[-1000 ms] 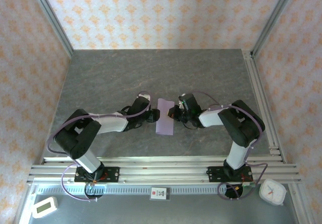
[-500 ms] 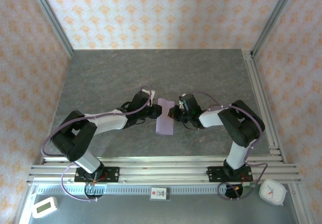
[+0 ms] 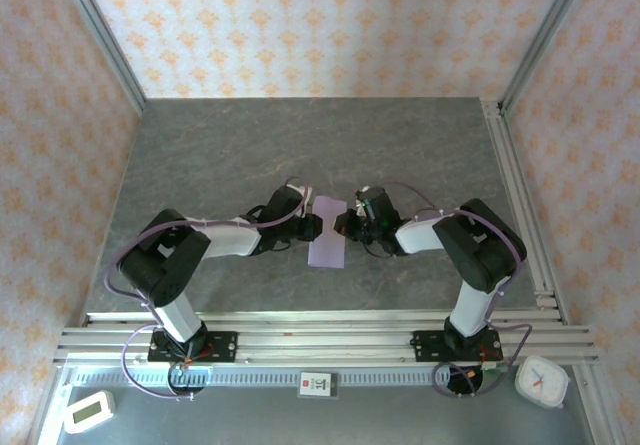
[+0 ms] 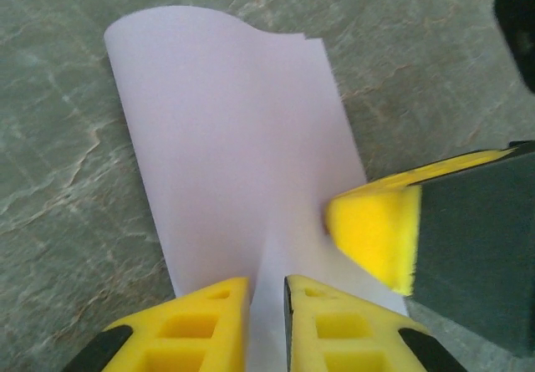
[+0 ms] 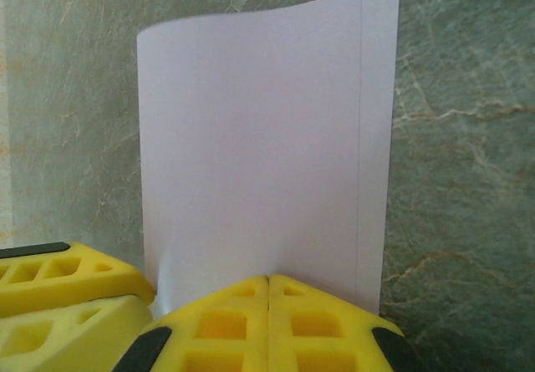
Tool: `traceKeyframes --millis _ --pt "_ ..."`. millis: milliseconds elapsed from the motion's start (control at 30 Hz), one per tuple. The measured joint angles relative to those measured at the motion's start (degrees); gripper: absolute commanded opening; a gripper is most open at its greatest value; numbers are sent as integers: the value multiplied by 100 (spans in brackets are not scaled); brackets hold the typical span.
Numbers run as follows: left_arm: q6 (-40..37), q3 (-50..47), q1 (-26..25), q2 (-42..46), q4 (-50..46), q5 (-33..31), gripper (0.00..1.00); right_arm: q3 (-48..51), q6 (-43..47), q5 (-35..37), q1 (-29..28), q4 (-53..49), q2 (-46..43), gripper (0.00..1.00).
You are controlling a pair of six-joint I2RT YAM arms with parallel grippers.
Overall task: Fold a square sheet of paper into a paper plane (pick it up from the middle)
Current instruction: First fold in half a square sheet of paper at the center of the table.
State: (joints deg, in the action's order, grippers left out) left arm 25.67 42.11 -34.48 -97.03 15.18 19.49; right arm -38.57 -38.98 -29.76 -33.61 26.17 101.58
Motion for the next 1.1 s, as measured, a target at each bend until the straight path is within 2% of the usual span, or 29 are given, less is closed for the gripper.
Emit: traceKeyframes --millis 333,467,700,933,1100 --pt "85 -280 0 -125 308 -125 19 50 0 0 0 96 7 0" --pt "87 -273 -2 -109 299 -153 23 74 0 0 0 153 13 0" --pt "94 103 4 70 160 -195 26 98 0 0 0 221 20 0" --pt "87 531 61 -57 251 -195 16 125 0 0 0 278 22 0" --pt "85 544 118 -393 269 -199 14 125 0 -2 0 284 26 0"
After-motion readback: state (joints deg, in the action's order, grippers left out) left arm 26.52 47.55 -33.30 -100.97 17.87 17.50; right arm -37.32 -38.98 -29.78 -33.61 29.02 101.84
